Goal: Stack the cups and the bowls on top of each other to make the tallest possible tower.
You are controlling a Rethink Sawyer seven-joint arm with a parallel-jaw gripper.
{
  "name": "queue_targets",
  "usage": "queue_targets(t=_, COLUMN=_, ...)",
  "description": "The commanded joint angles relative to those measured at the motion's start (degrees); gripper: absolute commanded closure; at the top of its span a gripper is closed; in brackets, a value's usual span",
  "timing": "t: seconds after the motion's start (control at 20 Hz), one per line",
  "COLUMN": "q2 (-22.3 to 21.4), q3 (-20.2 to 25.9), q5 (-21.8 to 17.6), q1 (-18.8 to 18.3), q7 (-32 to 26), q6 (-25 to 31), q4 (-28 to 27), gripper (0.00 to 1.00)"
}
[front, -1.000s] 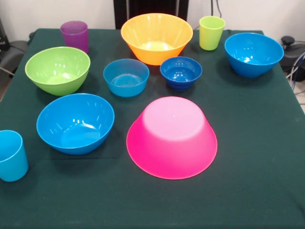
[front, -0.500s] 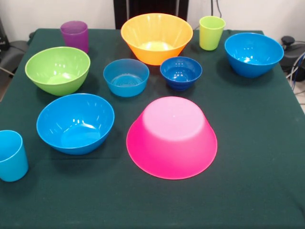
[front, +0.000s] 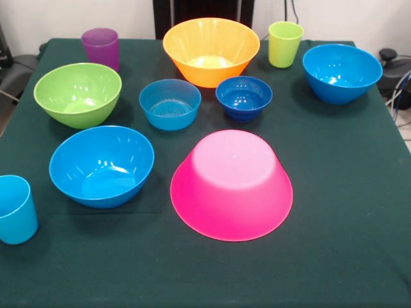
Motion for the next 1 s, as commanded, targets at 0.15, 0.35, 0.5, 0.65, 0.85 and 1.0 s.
queue_targets(t=0.15, q2=2.96, q3=7.06, q5=-0.3, q1=-1.65, q7=-0.82, q6=-5.53, q4=5.1, gripper=1.0)
queue_targets(t=0.35, q2=4.77, q3=7.82, q5=-2.21, q1=-2.26, q7=-1.86, q6=-5.61, q4=3.63, gripper=1.0)
queue_targets(t=0.5, q2=5.26, q3=8.68, q5=-2.47, q1=-2.97, q7=-2.55, q6=-5.49, q4=3.43, gripper=1.0)
queue_targets(t=0.65, q2=6.69, q3=9.66, q5=-2.97, q1=-3.88, q7=-2.57, q6=-7.43, q4=3.76, gripper=1.0)
queue_targets(t=0.85, q2=8.49, q3=10.49, q5=-3.71, q1=-4.88, q7=-2.3, q6=-10.1, q4=4.05, gripper=1.0)
queue_targets(t=1.0, q2=9.92, q3=11.03, q5=-4.35, q1=-5.38, q7=-1.98, q6=-11.79, q4=3.88, gripper=1.0)
